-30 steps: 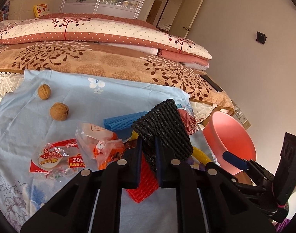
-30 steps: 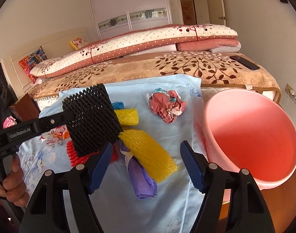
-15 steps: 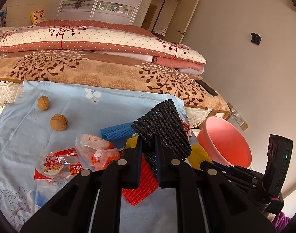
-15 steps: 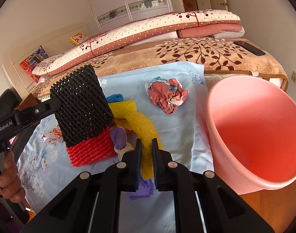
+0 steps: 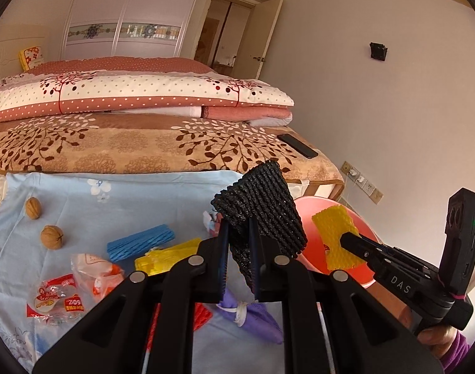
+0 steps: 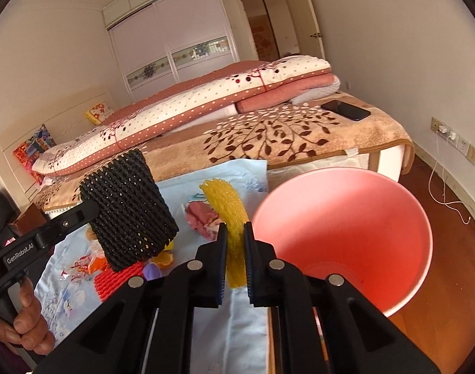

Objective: Collect trash
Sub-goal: 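Carry both sleeves over the pink bucket and open both tools to drop them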

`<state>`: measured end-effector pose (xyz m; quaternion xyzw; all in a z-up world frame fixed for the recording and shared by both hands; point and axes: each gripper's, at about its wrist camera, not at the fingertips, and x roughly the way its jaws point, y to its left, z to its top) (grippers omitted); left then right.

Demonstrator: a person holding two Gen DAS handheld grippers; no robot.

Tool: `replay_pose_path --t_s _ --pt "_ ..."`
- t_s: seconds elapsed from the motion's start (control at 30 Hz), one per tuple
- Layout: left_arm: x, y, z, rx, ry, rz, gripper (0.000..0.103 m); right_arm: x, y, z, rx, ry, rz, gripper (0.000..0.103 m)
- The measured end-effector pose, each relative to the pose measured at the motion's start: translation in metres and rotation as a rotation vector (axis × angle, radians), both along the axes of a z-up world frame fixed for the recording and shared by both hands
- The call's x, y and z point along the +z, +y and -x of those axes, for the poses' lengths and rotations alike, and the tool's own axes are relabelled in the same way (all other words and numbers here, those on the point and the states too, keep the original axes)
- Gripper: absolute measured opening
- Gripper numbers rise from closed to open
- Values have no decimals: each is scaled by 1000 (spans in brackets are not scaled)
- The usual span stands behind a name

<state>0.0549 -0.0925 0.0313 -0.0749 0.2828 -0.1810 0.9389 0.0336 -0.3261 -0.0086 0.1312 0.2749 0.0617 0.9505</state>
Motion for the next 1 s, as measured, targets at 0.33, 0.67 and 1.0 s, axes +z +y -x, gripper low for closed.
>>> replay_pose_path --t_s 0.33,0.67,1.0 --pt "1 -68 -11 -122 -28 -37 12 -14 -59 5 -161 36 -3 10" --pt "-18 -118 -28 -203 5 -77 12 -33 -85 3 -221 84 -14 10" --pt "-30 -134 -36 -230 40 -94 12 -44 -91 0 -231 112 -20 10"
